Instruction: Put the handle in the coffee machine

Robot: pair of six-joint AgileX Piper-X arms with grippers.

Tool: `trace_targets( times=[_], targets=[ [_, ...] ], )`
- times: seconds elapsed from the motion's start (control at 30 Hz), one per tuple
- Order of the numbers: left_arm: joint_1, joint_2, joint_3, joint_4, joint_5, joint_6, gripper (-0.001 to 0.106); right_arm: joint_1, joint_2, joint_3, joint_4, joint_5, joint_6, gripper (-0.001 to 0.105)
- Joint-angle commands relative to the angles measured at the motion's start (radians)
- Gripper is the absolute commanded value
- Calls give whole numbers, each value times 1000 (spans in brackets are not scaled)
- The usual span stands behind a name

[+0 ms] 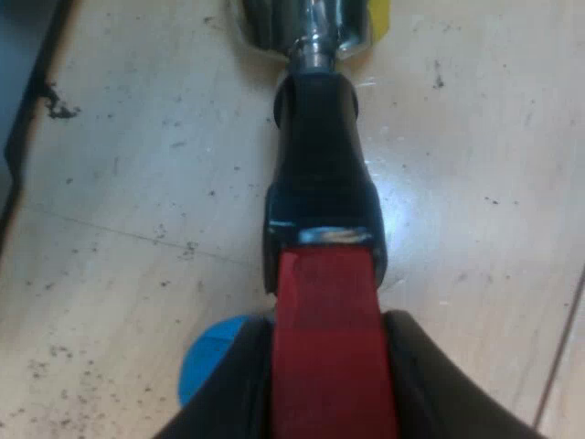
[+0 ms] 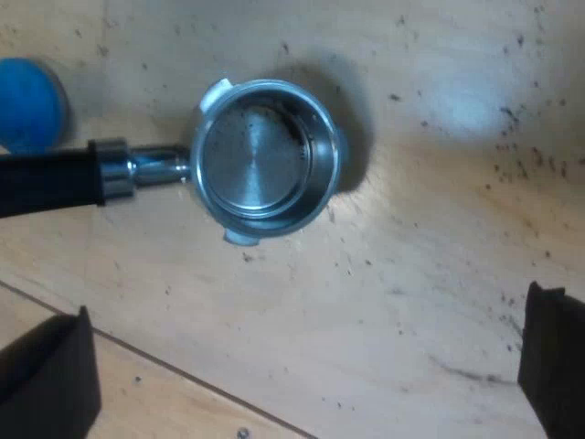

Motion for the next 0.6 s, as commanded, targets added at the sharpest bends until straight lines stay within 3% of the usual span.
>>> trace_targets(
  times=[0.03, 0.2, 0.37, 0.6],
  targets=[
    [-19, -6, -7, 32, -17, -19, 0, 2, -9, -9, 32, -2, -14, 95],
    [-19, -6, -7, 30, -17, -50, 0, 2, -9, -9, 31, -2, -14, 95],
    [-19, 44, -7, 26, 104, -53, 0, 2, -9, -9, 31, 13, -14, 95],
    [-28, 154, -7, -23, 46, 40, 0, 2, -9, -9, 38, 54, -14, 95]
  ],
)
